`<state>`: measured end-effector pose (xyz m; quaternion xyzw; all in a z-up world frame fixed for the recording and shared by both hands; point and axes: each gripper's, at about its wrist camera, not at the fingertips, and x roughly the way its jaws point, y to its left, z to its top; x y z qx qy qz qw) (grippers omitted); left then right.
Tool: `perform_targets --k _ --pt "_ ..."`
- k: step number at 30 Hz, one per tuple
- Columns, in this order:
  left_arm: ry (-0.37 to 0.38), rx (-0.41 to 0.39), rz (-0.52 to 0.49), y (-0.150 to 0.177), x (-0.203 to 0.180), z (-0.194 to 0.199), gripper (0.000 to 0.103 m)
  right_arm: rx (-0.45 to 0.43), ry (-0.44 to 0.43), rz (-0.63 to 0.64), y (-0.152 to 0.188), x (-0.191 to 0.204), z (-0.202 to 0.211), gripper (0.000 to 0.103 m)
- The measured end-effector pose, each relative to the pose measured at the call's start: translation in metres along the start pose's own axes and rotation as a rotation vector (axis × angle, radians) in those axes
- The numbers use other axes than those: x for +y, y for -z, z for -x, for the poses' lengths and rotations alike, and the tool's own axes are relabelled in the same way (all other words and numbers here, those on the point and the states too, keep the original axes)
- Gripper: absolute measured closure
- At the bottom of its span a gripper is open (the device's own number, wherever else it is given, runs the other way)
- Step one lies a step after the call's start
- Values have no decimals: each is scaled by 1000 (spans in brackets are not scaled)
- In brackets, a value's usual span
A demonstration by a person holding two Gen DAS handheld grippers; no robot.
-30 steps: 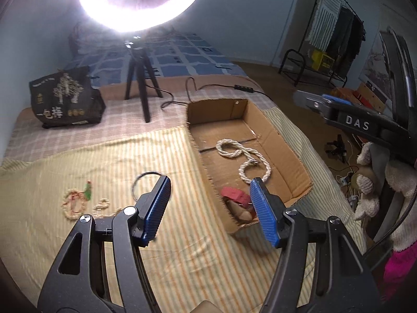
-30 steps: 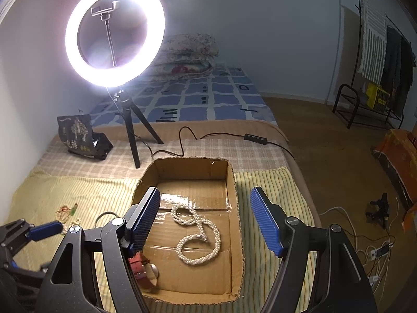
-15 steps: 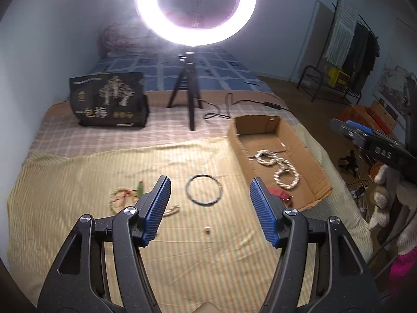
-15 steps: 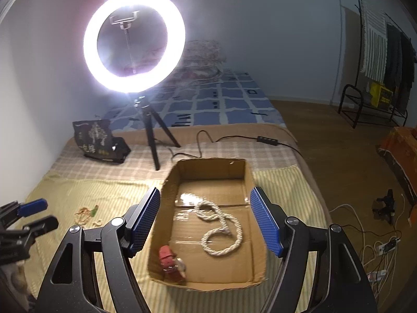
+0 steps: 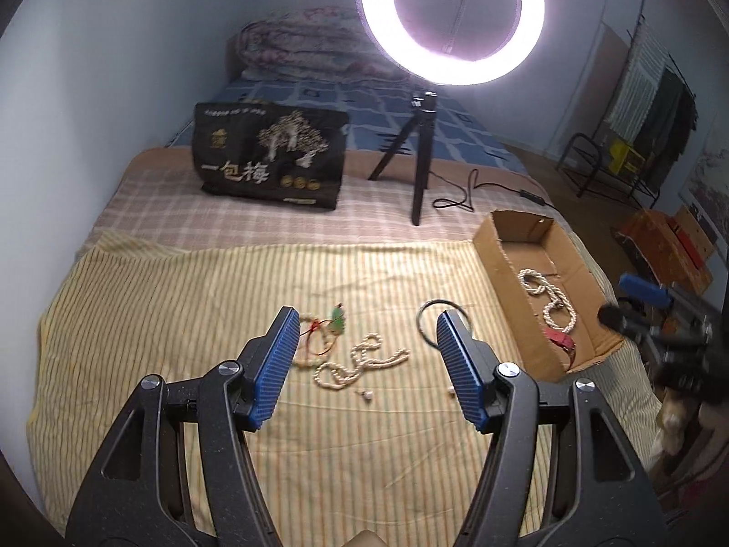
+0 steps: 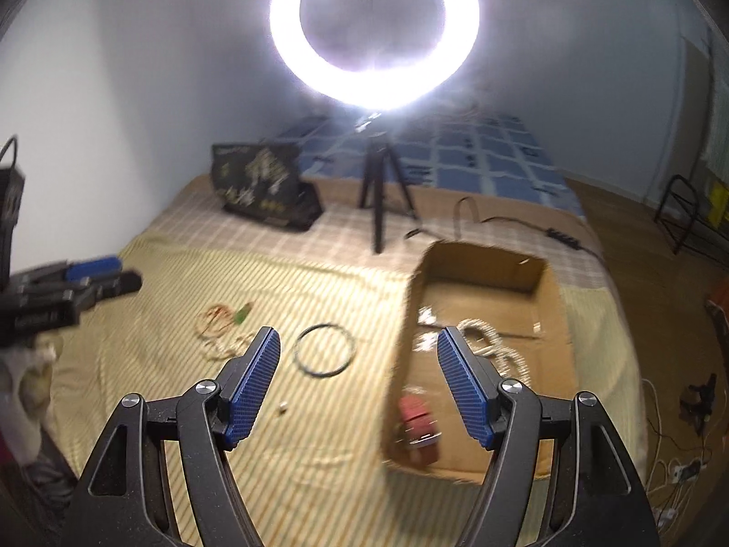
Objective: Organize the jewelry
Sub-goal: 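Move the left tool back toward the loose white pearl on the sheet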
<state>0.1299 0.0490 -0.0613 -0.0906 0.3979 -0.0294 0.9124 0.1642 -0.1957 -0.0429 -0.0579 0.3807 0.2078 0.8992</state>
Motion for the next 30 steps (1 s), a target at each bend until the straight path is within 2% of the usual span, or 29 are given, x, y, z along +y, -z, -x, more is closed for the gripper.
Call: perform_targets --k 2,3,4,7,10,18,19,21,25,27,30 --pt "0 18 16 4 8 -4 44 21 -23 8 6 9 -5 32" --pt "1 33 17 6 11 -6 53 28 -31 10 9 13 -6 32" --pt "5 47 18 8 13 -9 58 37 -36 12 13 18 -9 32" --pt "17 84 19 18 17 -17 59 66 -59 21 26 29 -17 32" --pt "15 116 -7 28 15 -26 65 88 -61 47 36 39 -24 32" --pt "44 202 18 44 22 -49 66 153 -91 70 52 52 -51 32" --pt "51 218 22 47 21 -53 66 159 -97 67 54 53 -55 34" --pt "63 244 27 53 18 -61 66 179 -110 62 57 55 -63 46" --pt "61 284 -1 64 11 -75 66 208 -131 61 67 59 -79 49" --pt "56 294 -17 67 8 -80 66 230 -134 75 72 62 -86 57" --pt "46 292 -39 70 5 -85 66 243 -127 93 76 63 -93 58"
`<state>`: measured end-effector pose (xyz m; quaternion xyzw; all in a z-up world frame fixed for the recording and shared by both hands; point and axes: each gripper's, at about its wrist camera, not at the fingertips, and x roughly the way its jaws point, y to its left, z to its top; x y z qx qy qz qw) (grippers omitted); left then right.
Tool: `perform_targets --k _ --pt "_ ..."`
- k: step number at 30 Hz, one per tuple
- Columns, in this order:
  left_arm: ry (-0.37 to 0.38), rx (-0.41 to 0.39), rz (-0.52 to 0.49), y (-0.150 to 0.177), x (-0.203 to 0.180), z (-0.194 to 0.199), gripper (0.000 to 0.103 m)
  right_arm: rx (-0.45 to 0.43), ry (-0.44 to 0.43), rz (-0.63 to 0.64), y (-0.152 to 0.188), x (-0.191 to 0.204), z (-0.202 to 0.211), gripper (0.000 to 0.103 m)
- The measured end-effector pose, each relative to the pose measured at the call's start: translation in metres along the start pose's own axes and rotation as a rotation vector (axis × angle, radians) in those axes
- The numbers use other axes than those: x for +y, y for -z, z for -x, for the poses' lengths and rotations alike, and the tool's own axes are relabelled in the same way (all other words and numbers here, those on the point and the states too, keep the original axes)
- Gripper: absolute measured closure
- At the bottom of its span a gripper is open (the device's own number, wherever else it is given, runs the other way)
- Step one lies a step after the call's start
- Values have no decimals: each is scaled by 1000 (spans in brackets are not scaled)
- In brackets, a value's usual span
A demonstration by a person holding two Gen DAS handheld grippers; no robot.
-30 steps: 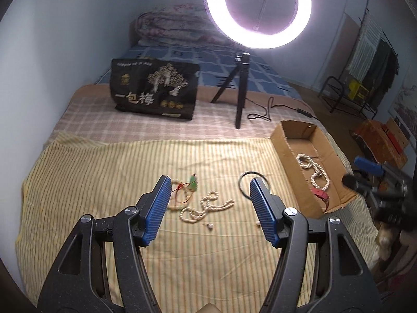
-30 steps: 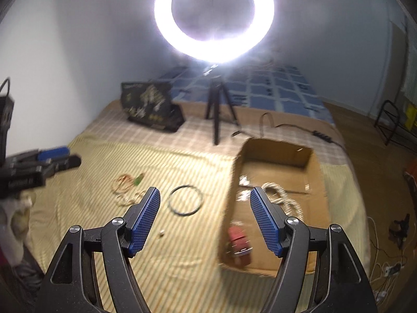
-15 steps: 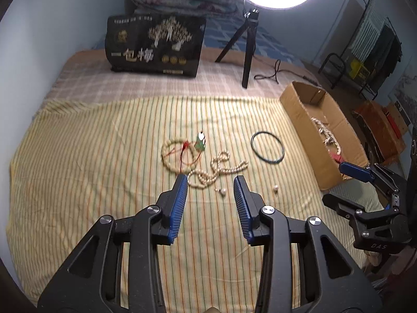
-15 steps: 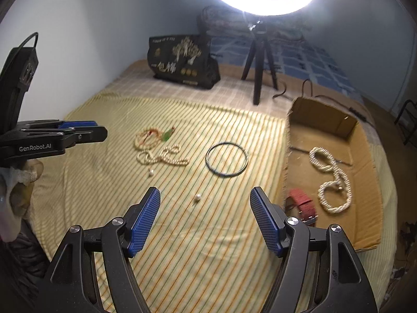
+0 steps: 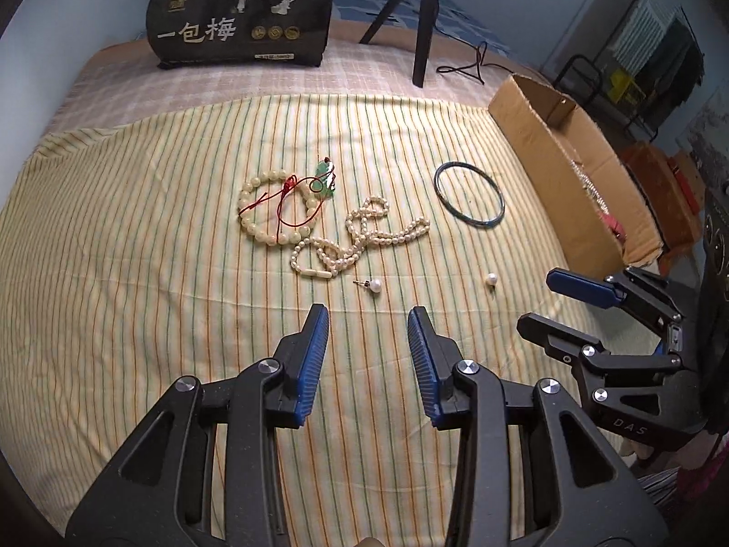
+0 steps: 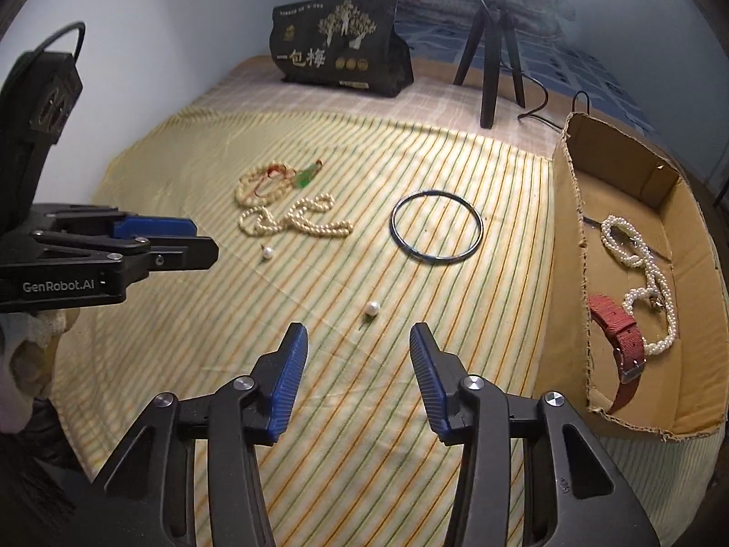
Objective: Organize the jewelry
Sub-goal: 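Move the left tool back toward the loose white pearl on the sheet, then close the left tool on the loose white pearl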
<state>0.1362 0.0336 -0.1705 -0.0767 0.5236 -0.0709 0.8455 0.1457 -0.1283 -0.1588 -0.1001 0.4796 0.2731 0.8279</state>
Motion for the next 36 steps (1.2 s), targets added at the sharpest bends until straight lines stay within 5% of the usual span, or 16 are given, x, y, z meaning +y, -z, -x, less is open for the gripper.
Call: perform_targets --k 5,24,36 --pt "-15 12 -29 -1 -7 -14 75 12 -3 -6 -1 -6 -8 67" --pt "-66 34 -73 -12 -16 -43 76 38 -22 10 -9 -7 -28 75" --pt "-78 41 -83 -12 -16 -49 87 50 -9 23 -10 -6 -38 83"
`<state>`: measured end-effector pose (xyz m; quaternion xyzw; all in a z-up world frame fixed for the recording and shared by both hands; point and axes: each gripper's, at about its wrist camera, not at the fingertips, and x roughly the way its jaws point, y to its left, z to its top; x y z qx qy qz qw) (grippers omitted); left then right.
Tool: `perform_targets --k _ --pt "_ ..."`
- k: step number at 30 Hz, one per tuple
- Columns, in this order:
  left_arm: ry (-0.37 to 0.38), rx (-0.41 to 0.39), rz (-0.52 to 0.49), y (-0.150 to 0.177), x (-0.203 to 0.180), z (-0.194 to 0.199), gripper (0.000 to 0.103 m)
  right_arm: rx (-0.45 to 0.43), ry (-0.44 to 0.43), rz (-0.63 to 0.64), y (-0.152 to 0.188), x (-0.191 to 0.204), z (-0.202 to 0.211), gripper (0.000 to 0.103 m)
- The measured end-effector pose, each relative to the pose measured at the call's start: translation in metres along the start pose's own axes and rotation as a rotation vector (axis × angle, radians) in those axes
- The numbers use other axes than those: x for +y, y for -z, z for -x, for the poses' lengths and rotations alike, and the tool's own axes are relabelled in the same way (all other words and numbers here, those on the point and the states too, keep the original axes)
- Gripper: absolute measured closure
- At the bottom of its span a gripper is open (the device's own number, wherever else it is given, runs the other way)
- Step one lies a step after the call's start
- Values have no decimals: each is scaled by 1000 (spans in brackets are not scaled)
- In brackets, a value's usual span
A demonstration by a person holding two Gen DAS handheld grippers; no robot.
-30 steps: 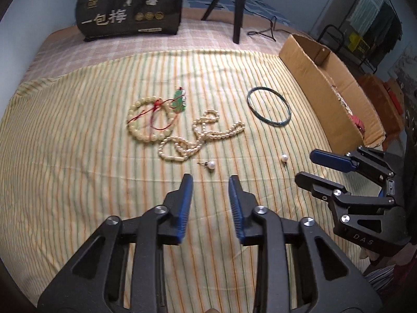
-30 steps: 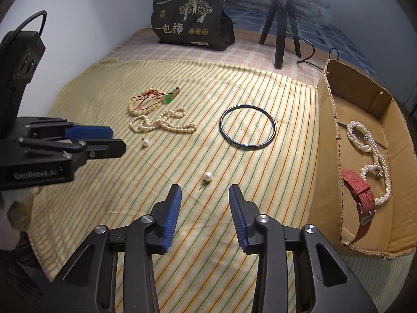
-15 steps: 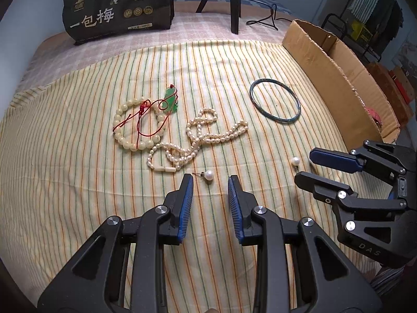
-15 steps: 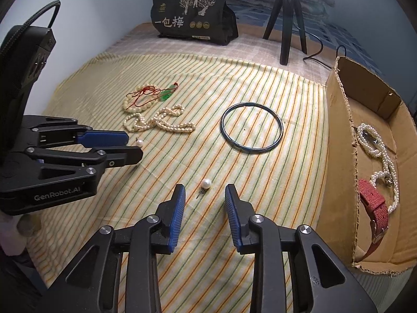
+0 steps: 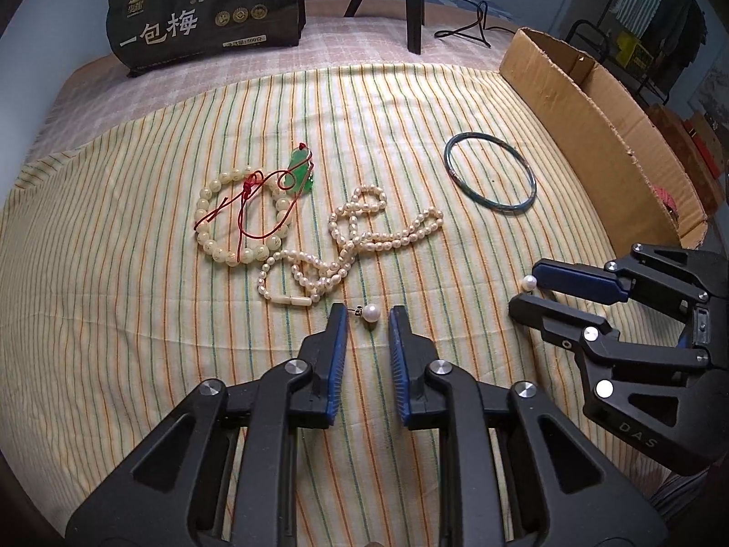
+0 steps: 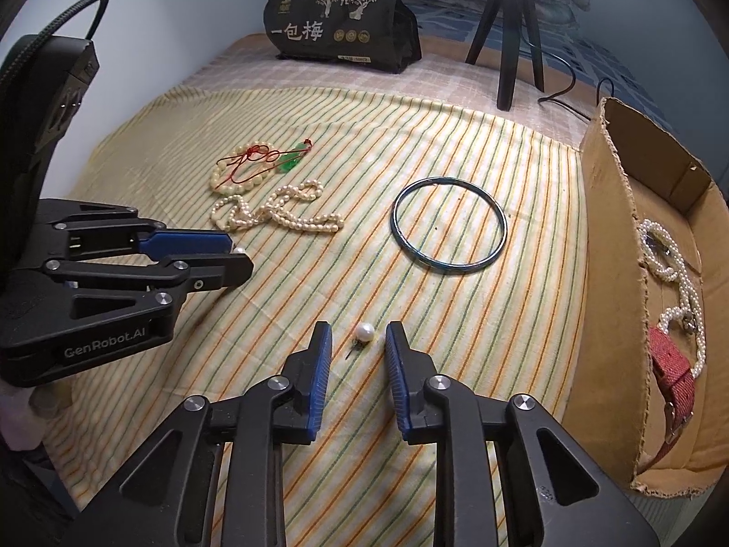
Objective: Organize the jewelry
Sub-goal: 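Close the left tool on the loose white pearl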
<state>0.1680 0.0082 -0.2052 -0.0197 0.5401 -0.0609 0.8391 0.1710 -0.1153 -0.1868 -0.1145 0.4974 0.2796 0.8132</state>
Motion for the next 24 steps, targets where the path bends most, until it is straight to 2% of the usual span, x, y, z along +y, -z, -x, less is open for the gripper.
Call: perform_targets --k 3,5,7,24 --pt "-3 -2 -5 1 0 1 89 3 13 20 -1 3 -3 90" --pt "-4 -2 -7 2 0 1 93 4 10 29 -1 5 -4 94" --pt "-4 -3 -6 2 1 1 94 4 13 36 0 6 -4 96" --pt "-4 -43 10 8 6 21 94 -27 -5 17 1 9 13 96"
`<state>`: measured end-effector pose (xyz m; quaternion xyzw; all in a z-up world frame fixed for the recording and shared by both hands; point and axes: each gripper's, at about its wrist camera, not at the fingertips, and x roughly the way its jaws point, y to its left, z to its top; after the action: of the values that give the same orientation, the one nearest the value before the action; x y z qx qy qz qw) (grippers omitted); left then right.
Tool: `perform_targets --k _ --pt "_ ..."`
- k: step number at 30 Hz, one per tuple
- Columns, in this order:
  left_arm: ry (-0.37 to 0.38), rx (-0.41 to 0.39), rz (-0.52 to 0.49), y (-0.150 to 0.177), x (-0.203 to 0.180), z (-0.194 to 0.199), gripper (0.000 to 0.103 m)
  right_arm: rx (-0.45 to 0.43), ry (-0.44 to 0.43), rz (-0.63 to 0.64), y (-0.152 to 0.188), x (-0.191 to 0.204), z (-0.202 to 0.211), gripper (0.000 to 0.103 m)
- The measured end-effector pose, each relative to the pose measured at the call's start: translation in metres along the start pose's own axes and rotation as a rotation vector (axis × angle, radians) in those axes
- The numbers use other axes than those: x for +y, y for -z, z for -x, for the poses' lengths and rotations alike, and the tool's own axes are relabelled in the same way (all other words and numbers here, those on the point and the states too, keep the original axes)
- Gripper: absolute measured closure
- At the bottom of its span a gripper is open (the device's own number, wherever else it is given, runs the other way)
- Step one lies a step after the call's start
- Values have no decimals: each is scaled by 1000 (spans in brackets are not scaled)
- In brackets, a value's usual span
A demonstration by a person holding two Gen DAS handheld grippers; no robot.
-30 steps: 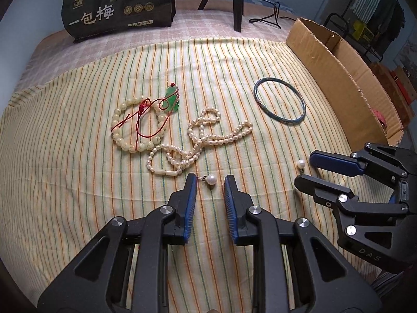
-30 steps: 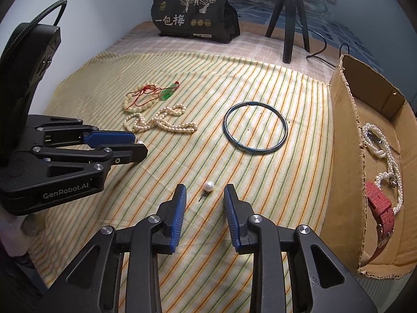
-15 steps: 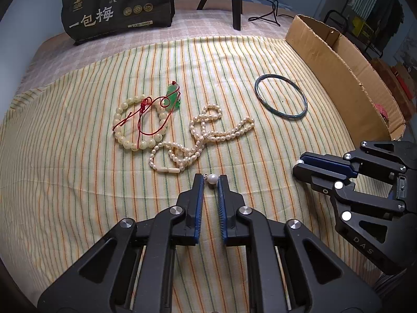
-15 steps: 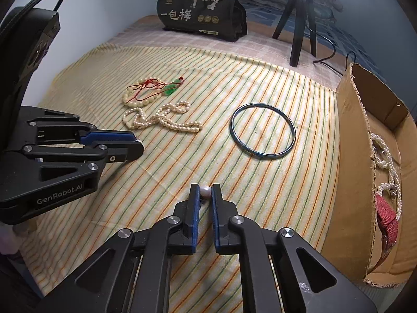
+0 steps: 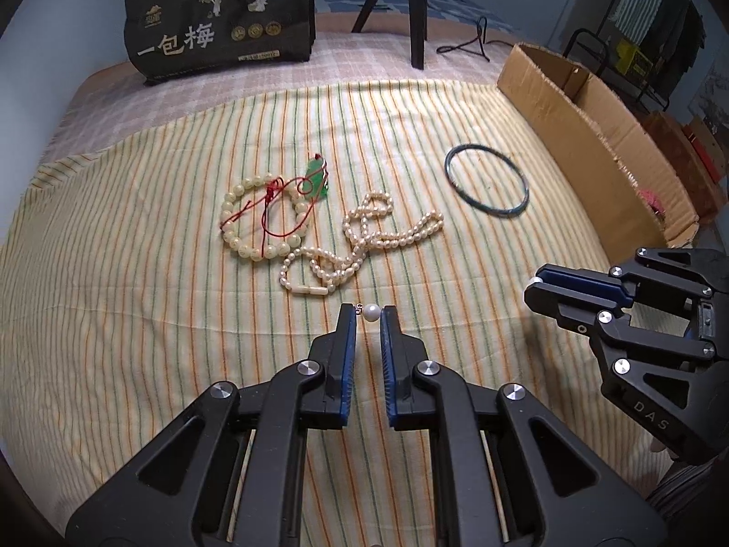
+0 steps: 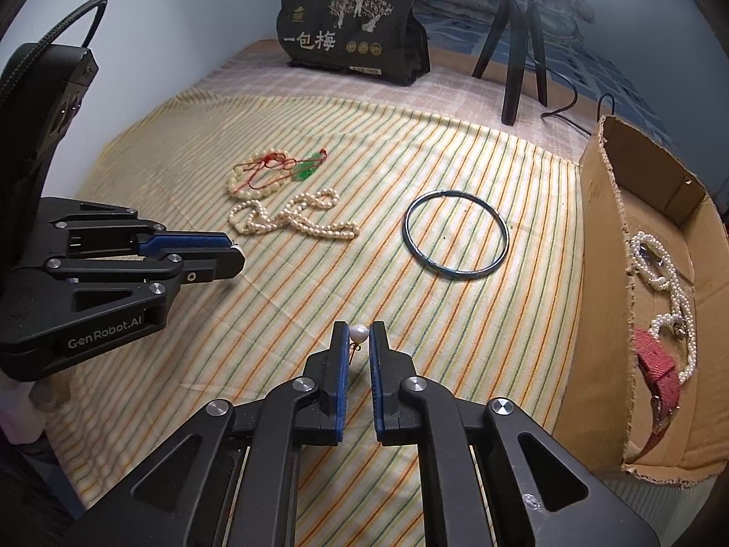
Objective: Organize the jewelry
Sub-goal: 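Close the left tool on the loose white pearl, then carry the pearl in the left tool over the cardboard box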
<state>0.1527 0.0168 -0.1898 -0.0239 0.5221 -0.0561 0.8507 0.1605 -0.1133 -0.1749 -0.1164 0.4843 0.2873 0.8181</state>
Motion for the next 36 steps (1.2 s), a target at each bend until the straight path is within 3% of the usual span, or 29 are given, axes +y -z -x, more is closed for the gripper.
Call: perform_targets --k 16,36 --pt "54 -130 8 -22 -21 52 94 -125 17 -40 -10 -13 66 96" --pt "114 -230 -8 -65 -68 71 94 -218 112 -163 -4 -82 116 96"
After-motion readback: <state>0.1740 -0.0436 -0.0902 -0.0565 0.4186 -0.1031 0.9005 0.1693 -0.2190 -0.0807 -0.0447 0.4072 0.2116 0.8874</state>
